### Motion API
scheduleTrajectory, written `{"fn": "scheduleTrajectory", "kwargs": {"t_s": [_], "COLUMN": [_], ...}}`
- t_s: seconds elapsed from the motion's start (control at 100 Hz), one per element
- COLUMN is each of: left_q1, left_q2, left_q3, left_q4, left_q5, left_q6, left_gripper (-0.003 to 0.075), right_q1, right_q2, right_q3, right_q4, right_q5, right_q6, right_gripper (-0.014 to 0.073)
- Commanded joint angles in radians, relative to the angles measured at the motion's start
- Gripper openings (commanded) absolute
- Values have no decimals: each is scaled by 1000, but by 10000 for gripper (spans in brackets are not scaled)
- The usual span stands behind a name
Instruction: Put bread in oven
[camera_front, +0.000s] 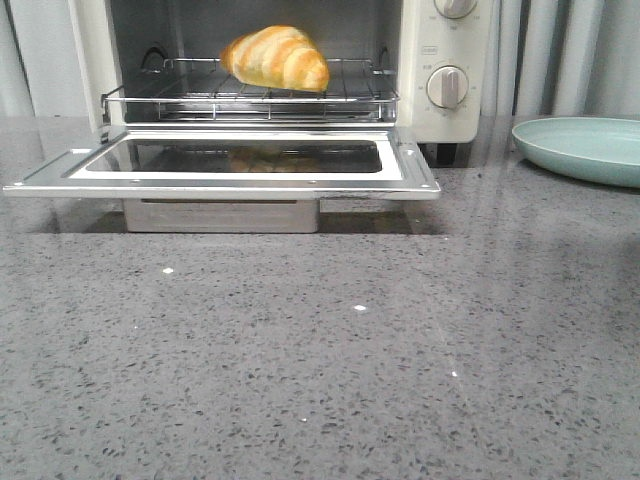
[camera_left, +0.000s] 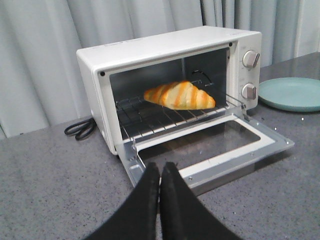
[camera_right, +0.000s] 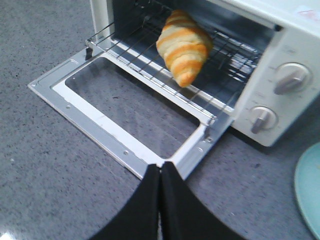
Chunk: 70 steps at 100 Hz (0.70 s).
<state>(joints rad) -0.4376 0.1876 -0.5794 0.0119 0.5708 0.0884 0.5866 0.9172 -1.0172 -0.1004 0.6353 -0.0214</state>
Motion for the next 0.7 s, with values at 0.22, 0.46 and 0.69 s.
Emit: {"fn": "scheduleTrajectory", "kwargs": {"t_s": [0.22,0.46,0.69], "left_q1": [1,1,1], "left_q2": [-4,-4,-4], "left_q3": [109,121,121], "left_q4": [0,-12,-12], "left_q5": [-196,-194,-196], "left_q6": [-13,-13,-13], "left_gripper": [-21,-21,-21], "right_q1": [-3,-3,-3], "right_q2": [-561,-720,-720], "right_q3": [300,391,391], "right_q4": [-224,-302,-300], "right_q5": [-156,-55,-90], "right_q6": [1,1,1], "right_gripper": [-69,-67,-67]}}
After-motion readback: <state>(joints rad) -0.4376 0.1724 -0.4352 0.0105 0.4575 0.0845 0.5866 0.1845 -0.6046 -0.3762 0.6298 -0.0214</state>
